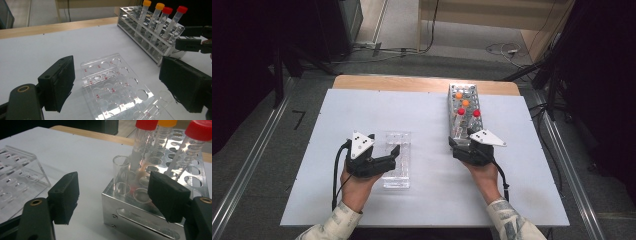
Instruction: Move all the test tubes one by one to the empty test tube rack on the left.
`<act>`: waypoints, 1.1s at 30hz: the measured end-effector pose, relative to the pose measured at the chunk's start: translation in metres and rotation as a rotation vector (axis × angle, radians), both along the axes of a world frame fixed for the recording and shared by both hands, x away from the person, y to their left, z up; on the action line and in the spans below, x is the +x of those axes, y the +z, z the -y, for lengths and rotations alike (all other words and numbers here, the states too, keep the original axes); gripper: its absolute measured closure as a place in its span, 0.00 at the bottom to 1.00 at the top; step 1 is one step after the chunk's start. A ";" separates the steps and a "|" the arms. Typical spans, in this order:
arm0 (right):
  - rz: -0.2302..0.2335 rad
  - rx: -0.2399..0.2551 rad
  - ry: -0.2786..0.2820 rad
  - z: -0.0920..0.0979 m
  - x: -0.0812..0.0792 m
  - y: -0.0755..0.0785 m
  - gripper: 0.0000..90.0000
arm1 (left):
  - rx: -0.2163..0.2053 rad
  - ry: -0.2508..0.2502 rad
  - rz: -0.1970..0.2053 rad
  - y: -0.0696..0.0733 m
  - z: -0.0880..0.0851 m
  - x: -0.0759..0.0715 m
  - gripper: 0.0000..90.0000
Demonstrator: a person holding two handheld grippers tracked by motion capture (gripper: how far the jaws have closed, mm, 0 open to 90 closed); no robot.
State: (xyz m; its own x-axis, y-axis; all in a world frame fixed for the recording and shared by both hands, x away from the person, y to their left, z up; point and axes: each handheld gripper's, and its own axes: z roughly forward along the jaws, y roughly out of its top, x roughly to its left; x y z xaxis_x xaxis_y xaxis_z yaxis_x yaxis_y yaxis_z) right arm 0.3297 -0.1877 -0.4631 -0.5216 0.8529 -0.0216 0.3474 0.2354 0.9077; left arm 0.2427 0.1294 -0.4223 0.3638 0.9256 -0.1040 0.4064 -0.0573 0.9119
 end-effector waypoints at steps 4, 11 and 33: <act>0.004 -0.002 -0.014 -0.002 0.004 -0.001 0.33 | 0.000 0.001 -0.002 0.000 0.000 0.000 0.15; 0.013 0.005 -0.023 -0.002 0.007 -0.004 0.54 | 0.001 -0.001 -0.004 -0.001 -0.001 0.000 0.15; 0.017 -0.004 -0.041 -0.001 0.007 -0.006 0.81 | -0.003 -0.014 -0.003 0.000 0.001 -0.001 0.16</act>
State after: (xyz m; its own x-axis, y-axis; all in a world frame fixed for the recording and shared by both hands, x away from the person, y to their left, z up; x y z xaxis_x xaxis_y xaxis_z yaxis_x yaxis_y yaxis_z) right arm 0.3367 -0.1871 -0.4691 -0.4854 0.8736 -0.0339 0.3414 0.2251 0.9125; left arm 0.2414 0.1286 -0.4219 0.3763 0.9202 -0.1082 0.4086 -0.0600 0.9107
